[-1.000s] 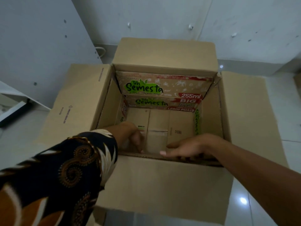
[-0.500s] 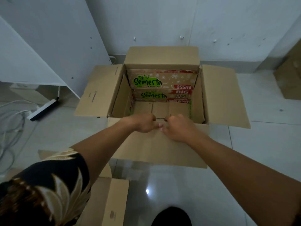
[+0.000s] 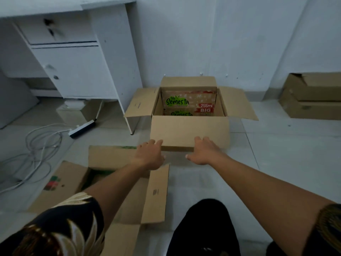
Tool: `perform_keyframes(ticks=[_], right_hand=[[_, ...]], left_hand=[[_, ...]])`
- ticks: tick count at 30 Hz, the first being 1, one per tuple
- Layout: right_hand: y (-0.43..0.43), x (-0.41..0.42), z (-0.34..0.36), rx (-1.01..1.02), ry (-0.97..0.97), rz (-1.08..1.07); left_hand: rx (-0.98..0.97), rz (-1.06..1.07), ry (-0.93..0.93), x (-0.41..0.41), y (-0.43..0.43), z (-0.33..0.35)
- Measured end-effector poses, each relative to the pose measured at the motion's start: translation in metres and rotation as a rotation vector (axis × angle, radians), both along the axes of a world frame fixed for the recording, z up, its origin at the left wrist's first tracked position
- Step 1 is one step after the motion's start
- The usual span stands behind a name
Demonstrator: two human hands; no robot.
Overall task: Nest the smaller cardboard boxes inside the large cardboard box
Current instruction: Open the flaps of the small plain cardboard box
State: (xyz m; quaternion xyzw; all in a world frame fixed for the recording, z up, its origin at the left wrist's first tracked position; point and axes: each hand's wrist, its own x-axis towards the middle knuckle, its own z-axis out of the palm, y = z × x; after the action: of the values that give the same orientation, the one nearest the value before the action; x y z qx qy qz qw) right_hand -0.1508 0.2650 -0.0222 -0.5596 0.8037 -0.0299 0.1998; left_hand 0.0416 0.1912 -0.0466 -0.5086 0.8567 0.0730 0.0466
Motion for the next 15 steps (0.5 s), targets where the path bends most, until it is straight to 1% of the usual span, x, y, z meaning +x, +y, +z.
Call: perform_keyframes(ticks=[2, 8, 11, 13, 15], right_hand=[[0.008, 0.017, -0.008, 0.067, -0.05, -0.007], [-0.006, 0.053, -0.045, 0.23, -0.256, 0.064], [-0.005, 0.073, -0.081, 0.302, -0.41, -0.052], [-0.001, 0.089, -0.107, 0.348, -0.443, -0.136], [0.002, 0.105, -0.133, 0.313, -0.453, -0.169]], left_hand=[[0.054, 0.062, 0.017, 0.023, 0.016, -0.007], [0.13, 0.261, -0.09, 0.076, 0.026, -0.041], [0.203, 0.35, -0.143, 0.105, 0.021, -0.06], [0.224, 0.396, -0.168, 0.123, 0.015, -0.072], [0.243, 0.454, -0.166, 0.139, 0.009, -0.086]])
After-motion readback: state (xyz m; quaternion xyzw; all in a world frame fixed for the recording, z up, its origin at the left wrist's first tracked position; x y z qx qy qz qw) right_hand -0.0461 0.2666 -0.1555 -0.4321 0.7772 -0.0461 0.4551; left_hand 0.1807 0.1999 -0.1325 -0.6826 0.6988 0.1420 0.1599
